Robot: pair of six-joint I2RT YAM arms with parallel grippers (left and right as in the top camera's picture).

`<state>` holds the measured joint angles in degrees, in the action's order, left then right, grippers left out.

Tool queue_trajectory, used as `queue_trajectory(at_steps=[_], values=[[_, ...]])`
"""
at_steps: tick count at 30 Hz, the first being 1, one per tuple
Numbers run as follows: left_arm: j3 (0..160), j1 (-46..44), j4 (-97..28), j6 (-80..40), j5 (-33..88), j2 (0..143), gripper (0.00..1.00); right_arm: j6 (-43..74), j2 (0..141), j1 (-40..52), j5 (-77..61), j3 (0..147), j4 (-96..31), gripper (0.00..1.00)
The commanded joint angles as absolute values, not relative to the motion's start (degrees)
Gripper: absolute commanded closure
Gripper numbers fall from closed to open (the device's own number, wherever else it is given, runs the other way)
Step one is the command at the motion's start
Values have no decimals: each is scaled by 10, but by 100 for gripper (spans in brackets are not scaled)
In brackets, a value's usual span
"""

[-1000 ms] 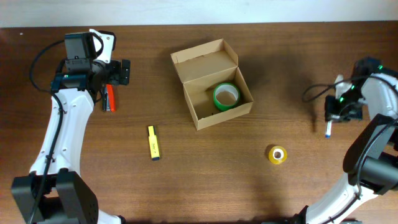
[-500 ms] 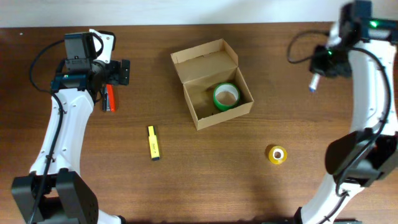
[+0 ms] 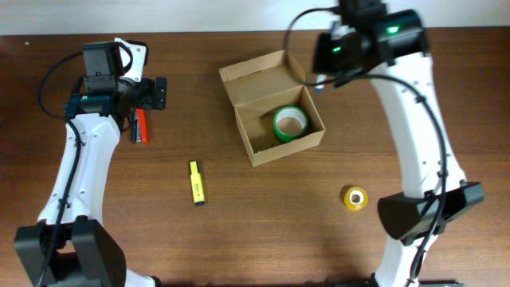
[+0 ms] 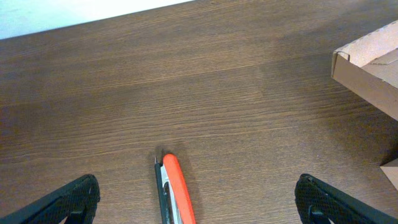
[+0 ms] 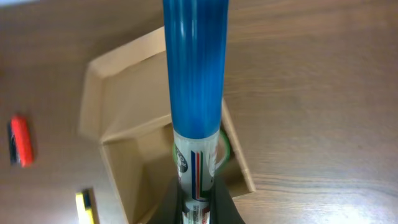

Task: Pack container
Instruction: 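Carry the blue marker into the box and release it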

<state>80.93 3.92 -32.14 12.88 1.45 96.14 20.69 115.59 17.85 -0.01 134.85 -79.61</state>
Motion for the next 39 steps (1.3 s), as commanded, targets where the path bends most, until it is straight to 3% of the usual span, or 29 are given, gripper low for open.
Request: queue_trajectory(at_steps=[1, 4, 8, 14, 18, 39], values=[[819, 39, -326, 138, 15, 968, 0, 94, 1155, 215, 37, 1361, -793, 96], [819, 39, -329, 138, 15, 968, 0, -32, 1156, 233, 37, 1361, -797, 96], [819, 39, -336, 138, 15, 968, 0, -96, 1157, 236, 37, 1360, -803, 96], [819, 39, -341, 138, 15, 968, 0, -332, 1176, 235, 32, 1352, -810, 96], [819, 39, -341, 138, 15, 968, 0, -441, 1203, 235, -26, 1352, -819, 96], [819, 39, -342, 139, 15, 968, 0, -533, 1354, 235, -34, 1352, -884, 96]])
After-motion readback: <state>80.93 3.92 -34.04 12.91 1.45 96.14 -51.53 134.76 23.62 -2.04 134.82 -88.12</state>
